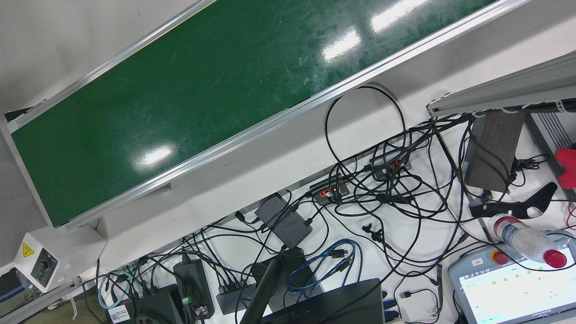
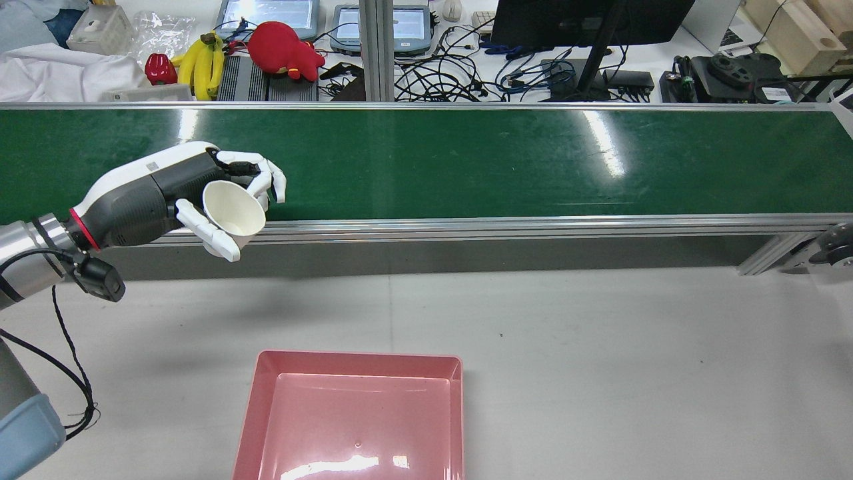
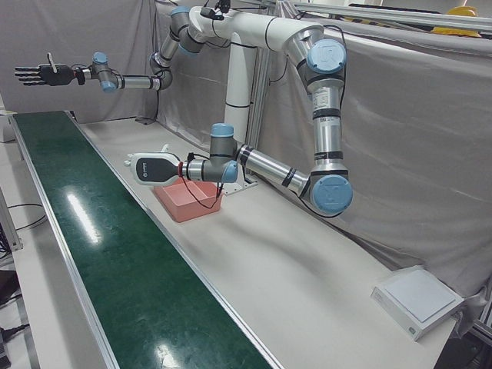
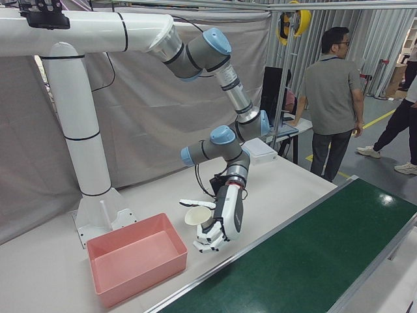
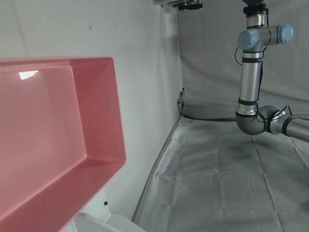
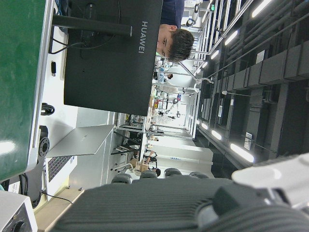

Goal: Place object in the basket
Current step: 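Lift the cup off the belt with the left hand toward the robot, then lower the cup into the pink basket and open the left hand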

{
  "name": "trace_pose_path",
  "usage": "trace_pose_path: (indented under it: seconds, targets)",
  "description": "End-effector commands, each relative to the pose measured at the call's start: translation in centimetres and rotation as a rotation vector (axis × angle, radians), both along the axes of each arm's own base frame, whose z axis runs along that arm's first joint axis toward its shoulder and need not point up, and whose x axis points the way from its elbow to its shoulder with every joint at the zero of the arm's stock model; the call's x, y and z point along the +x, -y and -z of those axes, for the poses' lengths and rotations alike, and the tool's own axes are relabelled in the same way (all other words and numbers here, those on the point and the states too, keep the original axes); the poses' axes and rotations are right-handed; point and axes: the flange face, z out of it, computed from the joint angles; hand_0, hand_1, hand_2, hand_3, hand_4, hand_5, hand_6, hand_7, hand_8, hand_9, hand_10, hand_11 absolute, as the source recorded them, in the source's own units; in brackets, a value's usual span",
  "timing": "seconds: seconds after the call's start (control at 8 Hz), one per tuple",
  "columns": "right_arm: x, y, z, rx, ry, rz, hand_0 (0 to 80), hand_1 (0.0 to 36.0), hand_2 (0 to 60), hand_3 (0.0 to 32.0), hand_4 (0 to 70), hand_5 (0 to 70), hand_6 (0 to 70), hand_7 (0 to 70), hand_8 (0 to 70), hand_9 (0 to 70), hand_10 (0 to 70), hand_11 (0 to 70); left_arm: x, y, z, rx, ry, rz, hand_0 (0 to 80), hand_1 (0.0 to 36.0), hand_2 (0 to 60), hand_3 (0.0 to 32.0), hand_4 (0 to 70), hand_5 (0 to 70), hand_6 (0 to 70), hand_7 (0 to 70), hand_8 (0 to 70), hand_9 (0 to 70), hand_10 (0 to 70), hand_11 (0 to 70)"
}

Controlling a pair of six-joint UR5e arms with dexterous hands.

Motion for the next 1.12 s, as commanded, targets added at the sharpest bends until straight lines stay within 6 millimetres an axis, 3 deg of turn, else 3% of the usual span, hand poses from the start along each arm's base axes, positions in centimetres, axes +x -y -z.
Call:
trace_pose_path:
  seconds: [0.0, 0.12, 0.38, 0.5, 0.62, 0.75, 0.88, 1.0]
  targets:
    - [0.0, 0.0, 0.0, -0.001, 0.000, 0.000, 0.0, 0.0, 0.0, 0.0, 0.0, 0.0, 0.0, 0.0, 0.0, 0.0, 0.0, 0.0, 5.7, -7.4, 2.4, 0.041, 0.034, -0.146, 53.0, 10.7, 4.2, 0.0, 34.5, 70.0, 27.6, 52.1, 46.7, 64.6, 39.3, 55.5]
    - [0.0, 0.0, 0.0, -0.001, 0.000, 0.000, 0.0, 0.0, 0.0, 0.0, 0.0, 0.0, 0.0, 0.0, 0.0, 0.0, 0.0, 0.0, 8.7, -10.0, 3.1, 0.045, 0.036, -0.200, 52.6, 10.3, 4.8, 0.0, 35.8, 70.0, 28.7, 52.8, 46.7, 64.5, 38.8, 54.8]
    - [0.0, 0.0, 0.0, -0.001, 0.000, 0.000, 0.0, 0.0, 0.0, 0.0, 0.0, 0.0, 0.0, 0.0, 0.0, 0.0, 0.0, 0.0, 12.3, -13.7, 2.8, 0.019, 0.026, -0.234, 52.9, 10.6, 4.6, 0.0, 35.5, 70.0, 28.6, 52.4, 45.7, 63.1, 37.7, 53.5]
    - [0.0, 0.0, 0.0, -0.001, 0.000, 0.000, 0.0, 0.0, 0.0, 0.0, 0.0, 0.0, 0.0, 0.0, 0.0, 0.0, 0.0, 0.0, 13.1, -14.7, 2.9, 0.032, 0.041, -0.237, 52.7, 10.3, 4.0, 0.0, 35.3, 70.0, 28.4, 52.0, 45.3, 62.4, 37.1, 52.8]
    - [0.0, 0.0, 0.0, -0.001, 0.000, 0.000, 0.0, 0.0, 0.0, 0.0, 0.0, 0.0, 0.0, 0.0, 0.0, 0.0, 0.0, 0.0, 13.1, -14.9, 2.6, 0.027, 0.052, -0.239, 52.2, 9.2, 0.1, 0.0, 32.2, 70.0, 24.0, 46.3, 40.4, 55.8, 33.9, 48.6]
    - [0.0, 0.0, 0.0, -0.001, 0.000, 0.000, 0.0, 0.0, 0.0, 0.0, 0.0, 0.0, 0.0, 0.0, 0.0, 0.0, 0.0, 0.0, 12.8, -14.8, 2.0, 0.014, 0.081, -0.237, 50.5, 7.1, 0.0, 0.0, 21.3, 64.3, 13.9, 26.9, 22.9, 32.8, 23.2, 34.4]
    - [-0.1, 0.0, 0.0, -0.001, 0.000, 0.002, 0.0, 0.0, 0.0, 0.0, 0.0, 0.0, 0.0, 0.0, 0.0, 0.0, 0.0, 0.0, 12.6, -14.7, 1.8, 0.010, 0.086, -0.233, 50.8, 5.9, 0.0, 0.0, 8.6, 48.3, 7.1, 13.4, 9.2, 13.3, 15.7, 24.0]
    - [0.0, 0.0, -0.1, -0.002, 0.000, 0.000, 0.0, 0.0, 0.0, 0.0, 0.0, 0.0, 0.0, 0.0, 0.0, 0.0, 0.0, 0.0, 12.6, -14.9, 1.6, 0.004, 0.098, -0.239, 50.7, 4.5, 0.0, 0.0, 2.0, 40.7, 2.8, 5.0, 2.7, 3.3, 10.0, 15.8]
